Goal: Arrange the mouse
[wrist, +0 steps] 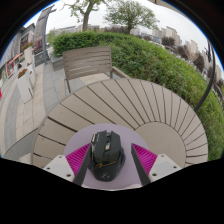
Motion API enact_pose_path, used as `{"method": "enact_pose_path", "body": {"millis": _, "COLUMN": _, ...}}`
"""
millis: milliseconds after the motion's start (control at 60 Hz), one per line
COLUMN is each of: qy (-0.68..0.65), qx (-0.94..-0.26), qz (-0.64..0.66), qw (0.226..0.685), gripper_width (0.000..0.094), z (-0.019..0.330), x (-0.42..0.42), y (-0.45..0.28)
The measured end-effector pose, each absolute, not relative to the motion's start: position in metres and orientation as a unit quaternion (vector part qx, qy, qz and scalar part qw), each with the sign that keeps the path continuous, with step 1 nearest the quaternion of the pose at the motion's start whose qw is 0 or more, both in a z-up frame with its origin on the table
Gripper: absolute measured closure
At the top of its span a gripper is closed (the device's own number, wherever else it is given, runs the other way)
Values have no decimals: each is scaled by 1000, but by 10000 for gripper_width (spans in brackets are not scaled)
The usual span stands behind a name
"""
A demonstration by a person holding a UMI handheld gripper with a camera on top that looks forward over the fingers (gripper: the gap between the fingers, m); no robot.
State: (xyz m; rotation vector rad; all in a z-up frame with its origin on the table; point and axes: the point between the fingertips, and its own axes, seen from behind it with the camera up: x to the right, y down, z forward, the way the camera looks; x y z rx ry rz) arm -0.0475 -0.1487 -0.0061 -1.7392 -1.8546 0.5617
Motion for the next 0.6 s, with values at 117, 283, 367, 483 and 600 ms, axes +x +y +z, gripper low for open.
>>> {"method": "enact_pose_path", "body": {"millis": 117, "qy": -685, "qx": -645, "qz": 209, "qw": 268, "gripper_width": 83, "z": 37, "x": -27, "y": -141}}
{"method": "enact_pose_path", "body": {"millis": 283, "qy": -684, "qx": -640, "qz": 229, "qw": 264, "gripper_width": 85, "z": 126, "x": 44, "y": -125}}
{"method": "enact_pose_path", "body": {"millis": 367, "qy": -681, "qx": -643, "qz": 231, "qw": 264, "gripper_width": 84, "z": 157, "x": 90, "y": -114}}
{"method": "enact_pose_path", "body": {"millis": 483, "qy": -659, "qx": -666, "qz": 238, "qw": 256, "gripper_width": 81, "z": 183, "x": 150, "y": -103}}
{"method": "enact_pose_path", "body": {"millis": 600, "qy": -640, "qx": -686, "qz": 238, "qw": 251, "gripper_width": 78, "z": 199, "x": 204, "y": -94}}
